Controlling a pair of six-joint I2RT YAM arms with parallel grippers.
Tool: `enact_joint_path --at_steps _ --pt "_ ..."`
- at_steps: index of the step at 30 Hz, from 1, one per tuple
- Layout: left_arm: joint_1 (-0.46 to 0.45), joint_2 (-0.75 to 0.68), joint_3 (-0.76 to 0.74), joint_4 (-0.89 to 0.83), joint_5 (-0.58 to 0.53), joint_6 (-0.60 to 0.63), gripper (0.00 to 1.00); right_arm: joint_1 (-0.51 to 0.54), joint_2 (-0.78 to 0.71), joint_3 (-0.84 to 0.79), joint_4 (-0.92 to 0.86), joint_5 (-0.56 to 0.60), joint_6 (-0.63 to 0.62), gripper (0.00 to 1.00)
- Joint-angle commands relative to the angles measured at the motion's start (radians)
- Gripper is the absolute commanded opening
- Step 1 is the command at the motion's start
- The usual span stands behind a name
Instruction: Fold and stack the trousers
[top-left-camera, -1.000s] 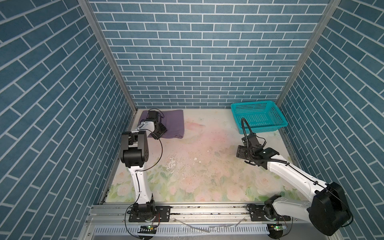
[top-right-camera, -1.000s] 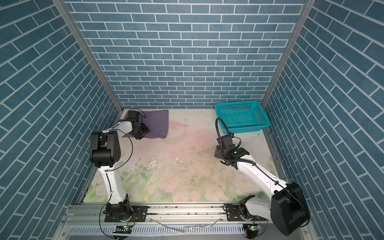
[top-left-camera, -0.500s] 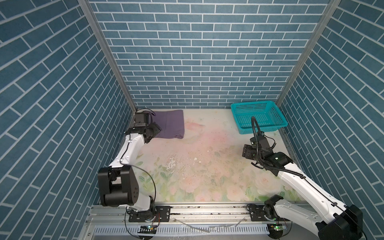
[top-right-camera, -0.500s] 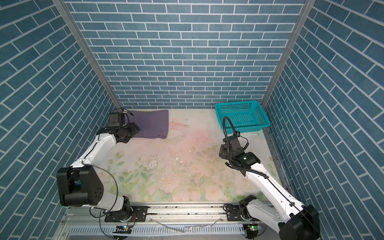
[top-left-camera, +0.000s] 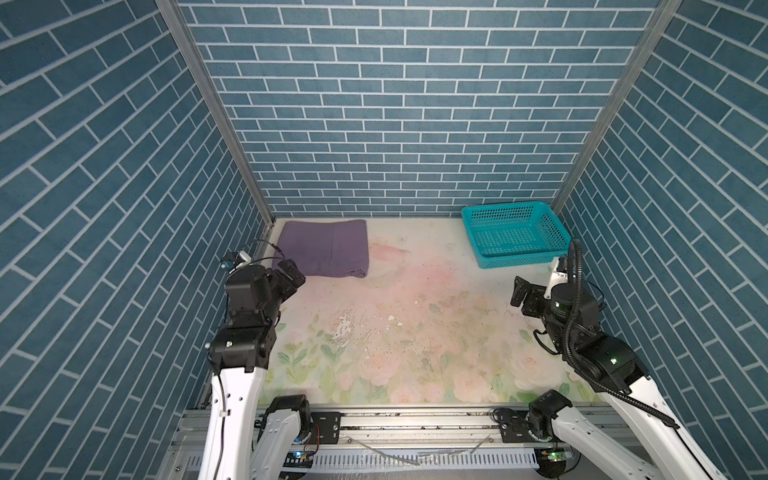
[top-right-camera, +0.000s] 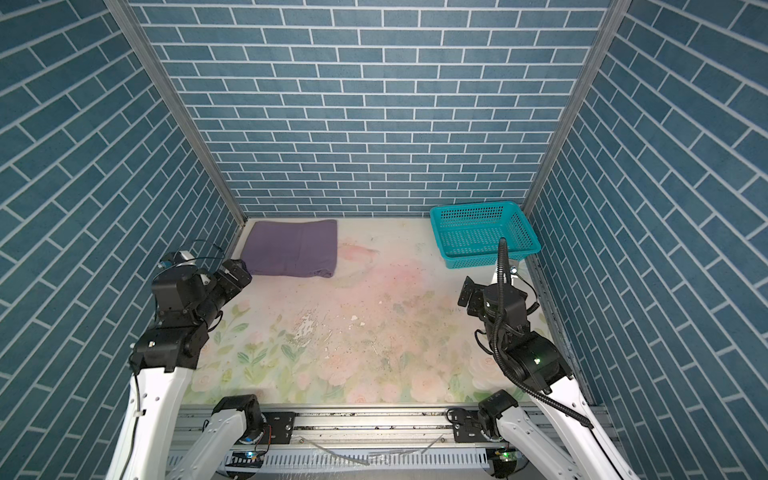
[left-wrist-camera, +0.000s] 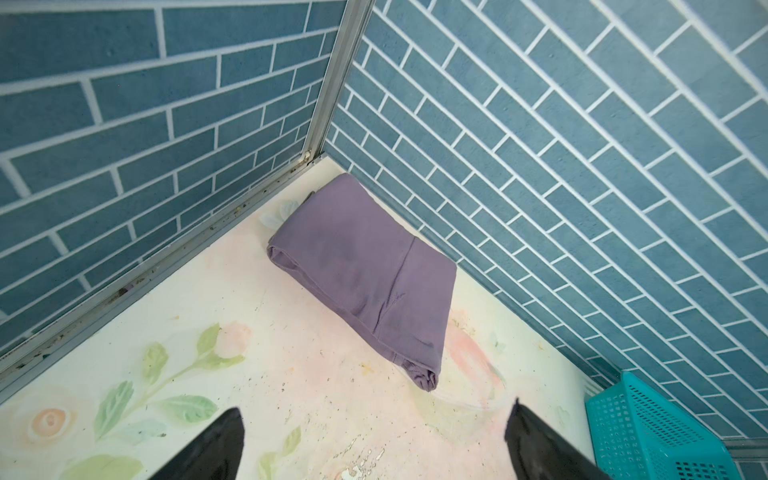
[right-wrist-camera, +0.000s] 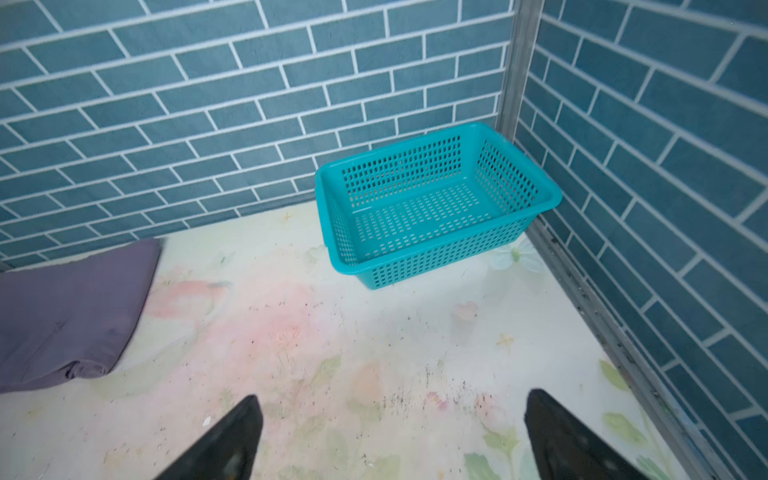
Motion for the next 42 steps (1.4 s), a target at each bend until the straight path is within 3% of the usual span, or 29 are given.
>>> enact_joint_path --at_steps 1,4,9,13,16,20,23,27,33,39,42 --pt "0.004 -0.151 -0.104 0.102 -0.045 0.018 0.99 -0.003 0.007 0.006 0.061 0.065 -0.137 0.99" --pt "0.004 -0.326 -0.255 0.256 -0.116 0.017 0.99 -0.003 -0.001 -0.067 0.198 0.029 -0.283 0.99" --pt "0.004 -0.509 -0.453 0.387 -0.267 0.115 0.99 -0.003 -0.115 -0.295 0.511 0.101 -0.369 0.99" --pt "0.004 -0.505 -0.505 0.349 -0.306 0.180 0.99 -0.004 -0.206 -0.437 0.626 0.236 -0.303 0.99" --pt "0.004 -0.413 -0.491 0.318 -0.244 0.229 0.99 -0.004 -0.204 -0.479 0.602 0.254 -0.311 0.99" --pt "0.003 -0.279 -0.483 0.338 -0.211 0.275 0.99 -0.005 -0.086 -0.523 0.623 0.274 -0.320 0.99" --pt "0.002 -0.220 -0.578 0.500 -0.182 0.322 0.99 -0.014 -0.005 -0.588 0.735 0.282 -0.308 0.99" --pt "0.002 -0.106 -0.697 0.693 -0.249 0.373 0.99 -0.042 0.084 -0.572 0.746 0.272 -0.303 0.99" --pt "0.001 0.198 -0.757 1.005 -0.196 0.398 0.99 -0.179 0.224 -0.571 0.754 0.208 -0.275 0.99" --pt "-0.001 0.516 -0.653 1.214 -0.122 0.439 0.99 -0.278 0.352 -0.607 0.910 0.103 -0.245 0.99" --pt "-0.001 0.616 -0.560 1.183 -0.110 0.482 0.99 -0.300 0.423 -0.588 0.973 0.100 -0.260 0.99"
